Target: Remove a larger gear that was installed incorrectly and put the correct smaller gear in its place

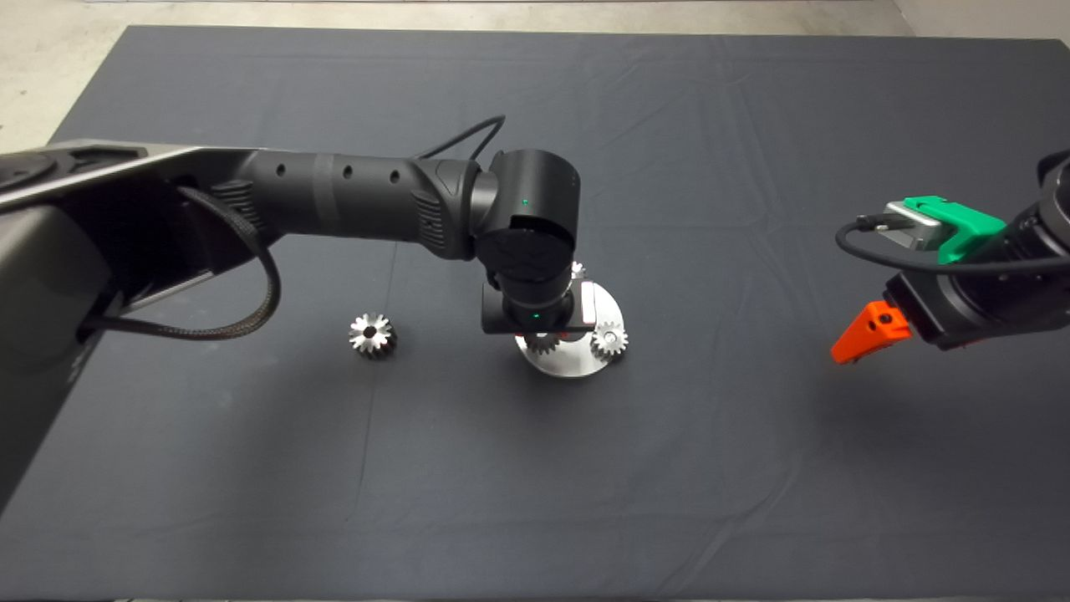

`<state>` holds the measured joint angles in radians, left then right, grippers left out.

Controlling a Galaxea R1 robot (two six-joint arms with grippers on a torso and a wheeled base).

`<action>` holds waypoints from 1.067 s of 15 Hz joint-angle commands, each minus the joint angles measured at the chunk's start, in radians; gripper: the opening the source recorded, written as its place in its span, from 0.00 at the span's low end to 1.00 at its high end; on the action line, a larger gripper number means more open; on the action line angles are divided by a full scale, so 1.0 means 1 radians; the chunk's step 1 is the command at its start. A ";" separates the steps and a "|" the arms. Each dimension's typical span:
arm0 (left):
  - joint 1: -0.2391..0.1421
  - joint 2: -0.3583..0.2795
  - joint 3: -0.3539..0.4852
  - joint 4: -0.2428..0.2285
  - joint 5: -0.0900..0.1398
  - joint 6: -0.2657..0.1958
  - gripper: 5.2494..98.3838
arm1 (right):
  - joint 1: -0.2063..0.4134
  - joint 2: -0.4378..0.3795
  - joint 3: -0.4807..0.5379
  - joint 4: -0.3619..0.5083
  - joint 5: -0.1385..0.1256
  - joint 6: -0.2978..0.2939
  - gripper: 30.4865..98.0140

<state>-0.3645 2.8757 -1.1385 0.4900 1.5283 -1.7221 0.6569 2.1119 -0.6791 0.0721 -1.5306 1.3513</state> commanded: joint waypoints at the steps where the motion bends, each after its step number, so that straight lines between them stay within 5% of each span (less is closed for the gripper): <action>1: -0.044 0.006 0.001 -0.022 0.094 0.013 0.20 | 0.014 0.011 0.001 0.031 -0.097 0.003 1.00; 8: -0.044 0.006 -0.062 -0.027 0.095 0.064 0.20 | 0.010 0.014 0.001 0.031 -0.097 0.005 1.00; 16: -0.044 -0.017 -0.019 -0.028 0.095 0.064 0.20 | 0.009 0.013 -0.003 0.029 -0.097 0.005 1.00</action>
<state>-0.3770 2.8783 -1.1960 0.4753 1.5264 -1.6636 0.6562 2.1200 -0.6802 0.0719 -1.5306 1.3519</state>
